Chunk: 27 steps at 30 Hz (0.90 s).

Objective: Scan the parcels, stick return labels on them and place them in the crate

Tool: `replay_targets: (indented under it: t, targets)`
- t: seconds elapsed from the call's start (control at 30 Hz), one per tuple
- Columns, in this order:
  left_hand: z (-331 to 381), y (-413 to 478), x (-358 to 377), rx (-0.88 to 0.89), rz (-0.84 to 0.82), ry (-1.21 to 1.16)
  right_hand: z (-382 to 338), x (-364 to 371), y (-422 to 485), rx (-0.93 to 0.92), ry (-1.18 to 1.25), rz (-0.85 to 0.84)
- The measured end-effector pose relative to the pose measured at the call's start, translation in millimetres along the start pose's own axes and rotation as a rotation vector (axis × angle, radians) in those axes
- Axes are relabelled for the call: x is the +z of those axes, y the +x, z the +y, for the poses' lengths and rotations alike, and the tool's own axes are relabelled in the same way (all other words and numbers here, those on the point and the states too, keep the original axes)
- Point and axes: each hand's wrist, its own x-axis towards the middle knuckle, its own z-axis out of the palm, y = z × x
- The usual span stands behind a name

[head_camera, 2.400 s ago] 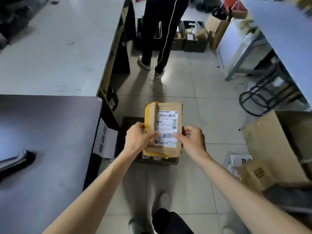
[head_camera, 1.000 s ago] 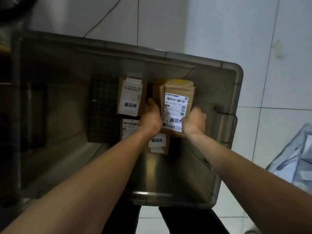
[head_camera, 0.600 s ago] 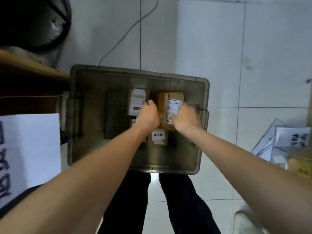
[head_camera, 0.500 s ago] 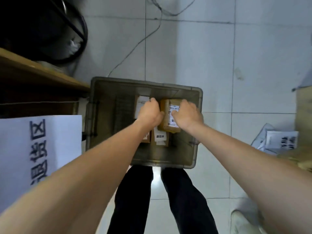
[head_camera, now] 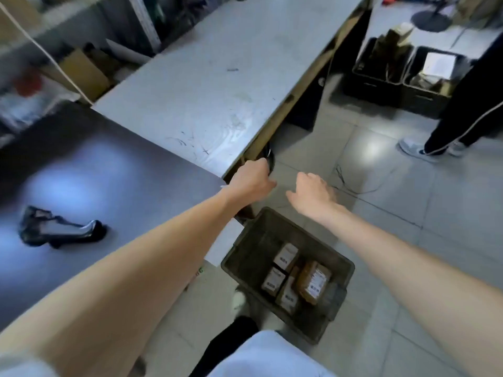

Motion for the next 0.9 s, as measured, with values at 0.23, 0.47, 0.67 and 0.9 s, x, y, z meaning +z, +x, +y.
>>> replay_targets:
  t: [0.23,0.47,0.67,0.9]
  targets:
    - [-123,-160,-94,-0.384,0.292,-0.114,-180,-34,-59,-0.506,-0.107,-0.035]
    - [-248,-348,-99,-0.809,0.553,-0.234,-349,21,-173,-0.952,-0.164,-0.109]
    - [-317,-473,-71,-1.044,0.611,-0.295,-438,86,-268,-1.212,-0.207,-0.181]
    - [-388,-552,-67,-1.132,0.667,-0.371,-514,137,-341,-1.273,-0.221,-0.239]
